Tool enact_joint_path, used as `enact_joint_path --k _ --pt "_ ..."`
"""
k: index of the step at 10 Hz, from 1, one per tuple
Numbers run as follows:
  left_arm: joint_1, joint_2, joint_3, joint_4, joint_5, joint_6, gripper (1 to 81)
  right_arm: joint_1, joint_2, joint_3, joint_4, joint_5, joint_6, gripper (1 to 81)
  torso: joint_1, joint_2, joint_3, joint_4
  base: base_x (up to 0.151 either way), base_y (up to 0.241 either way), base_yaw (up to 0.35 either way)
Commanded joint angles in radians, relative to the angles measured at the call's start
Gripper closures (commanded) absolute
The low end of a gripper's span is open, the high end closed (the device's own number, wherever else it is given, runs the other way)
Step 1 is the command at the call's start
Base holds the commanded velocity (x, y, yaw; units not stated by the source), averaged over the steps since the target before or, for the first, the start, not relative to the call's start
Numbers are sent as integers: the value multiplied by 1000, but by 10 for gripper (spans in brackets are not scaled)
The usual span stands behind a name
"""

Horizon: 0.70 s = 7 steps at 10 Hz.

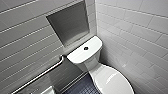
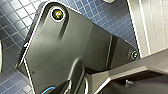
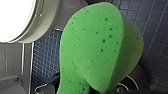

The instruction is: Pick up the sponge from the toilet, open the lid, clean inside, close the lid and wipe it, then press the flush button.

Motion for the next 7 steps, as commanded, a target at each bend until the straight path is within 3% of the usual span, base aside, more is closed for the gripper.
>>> enact_joint_path --k 1,3,6,7 --pt "-105 -75 70 -79 149 -1 10 -119 60 -87 -56 -22 0 811 0 0 0 0 0 0 0" --pt "-156 -62 81 -116 201 -1 10 -174 106 -149 -85 -21 2 811 0 0 0 0 0 0 0" --pt "-167 -43 88 -106 206 -1 10 -240 171 -176 -156 -22 0 811 0 0 0 0 0 0 0" --pt "-174 -42 90 -109 206 -1 10 -260 199 -192 -180 -24 2 811 64 -100 0 0 0 0 0"
